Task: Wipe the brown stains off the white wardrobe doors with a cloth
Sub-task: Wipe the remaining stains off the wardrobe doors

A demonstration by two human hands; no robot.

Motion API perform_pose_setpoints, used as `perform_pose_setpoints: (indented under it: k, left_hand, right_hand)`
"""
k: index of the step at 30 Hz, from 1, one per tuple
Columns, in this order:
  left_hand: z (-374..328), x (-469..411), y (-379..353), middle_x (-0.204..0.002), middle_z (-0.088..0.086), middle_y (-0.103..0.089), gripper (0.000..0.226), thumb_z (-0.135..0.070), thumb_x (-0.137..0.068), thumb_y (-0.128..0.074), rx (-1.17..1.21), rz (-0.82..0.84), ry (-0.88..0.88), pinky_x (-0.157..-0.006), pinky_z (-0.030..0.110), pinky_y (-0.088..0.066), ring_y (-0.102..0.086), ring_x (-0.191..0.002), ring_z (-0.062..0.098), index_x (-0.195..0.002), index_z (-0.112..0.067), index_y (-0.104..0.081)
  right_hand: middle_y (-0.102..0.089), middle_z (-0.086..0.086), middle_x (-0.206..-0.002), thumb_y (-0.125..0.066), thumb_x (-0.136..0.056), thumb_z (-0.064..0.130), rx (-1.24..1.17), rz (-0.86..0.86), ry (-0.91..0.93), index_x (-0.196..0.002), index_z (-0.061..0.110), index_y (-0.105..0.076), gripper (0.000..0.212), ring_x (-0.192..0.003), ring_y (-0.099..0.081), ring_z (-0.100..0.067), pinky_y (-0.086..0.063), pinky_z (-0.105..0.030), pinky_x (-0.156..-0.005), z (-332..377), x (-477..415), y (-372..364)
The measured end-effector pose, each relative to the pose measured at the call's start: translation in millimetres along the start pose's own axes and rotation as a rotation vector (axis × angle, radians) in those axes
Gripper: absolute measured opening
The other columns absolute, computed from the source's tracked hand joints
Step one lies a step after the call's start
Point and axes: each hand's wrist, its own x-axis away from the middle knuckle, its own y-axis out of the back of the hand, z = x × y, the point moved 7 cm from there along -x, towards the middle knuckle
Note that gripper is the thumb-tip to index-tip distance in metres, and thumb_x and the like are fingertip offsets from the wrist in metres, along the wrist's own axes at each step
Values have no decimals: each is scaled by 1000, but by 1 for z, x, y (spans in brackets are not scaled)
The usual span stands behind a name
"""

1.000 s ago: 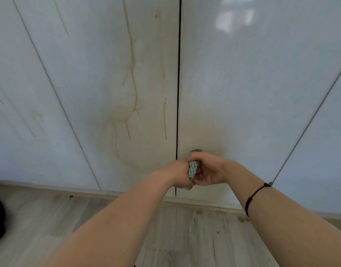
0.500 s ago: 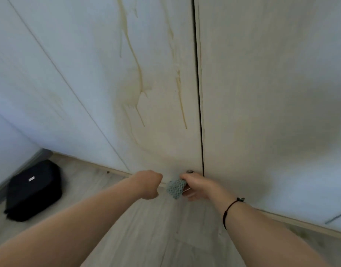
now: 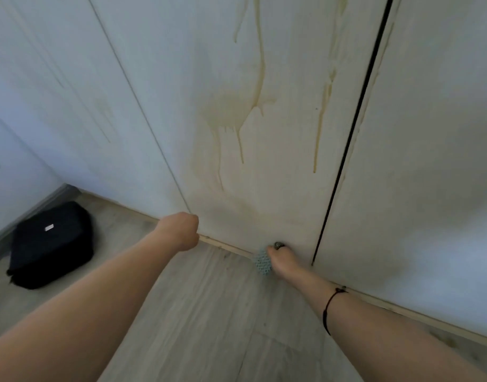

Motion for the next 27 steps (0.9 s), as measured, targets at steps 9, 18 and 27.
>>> perform_pose_setpoints:
  k: [9, 18, 27]
  left_hand:
    - [0, -68, 11, -114, 9, -70, 32, -41, -97, -55, 50, -257, -154, -86, 38, -53, -66, -107, 30, -109, -15, -70]
    - [13, -73, -4, -121, 1, -69, 40, -49, -103, -39, 12, -379, -374, -84, 33, -51, -67, -108, 26, -121, -27, -68]
    - [17, -67, 16, -123, 8, -68, 35, -42, -100, -53, 84, -345, -369, -88, 32, -49, -64, -113, 29, -118, -17, -70]
  right_hand:
    - [-72, 5, -80, -52, -103, 29, -111, -227, 326, -82, 16, -69, 31, -68, -70, -3, -54, -18, -55, 74, 57, 60]
    - [-72, -24, -95, -52, -103, 26, 67, -431, -38, -90, -9, -69, 41, -95, -69, -37, -54, -54, -90, 40, 97, 101]
    - [-71, -20, -101, -52, -104, 26, 132, -345, -50, -95, -7, -66, 37, -99, -67, -34, -56, -44, -91, 52, 92, 87]
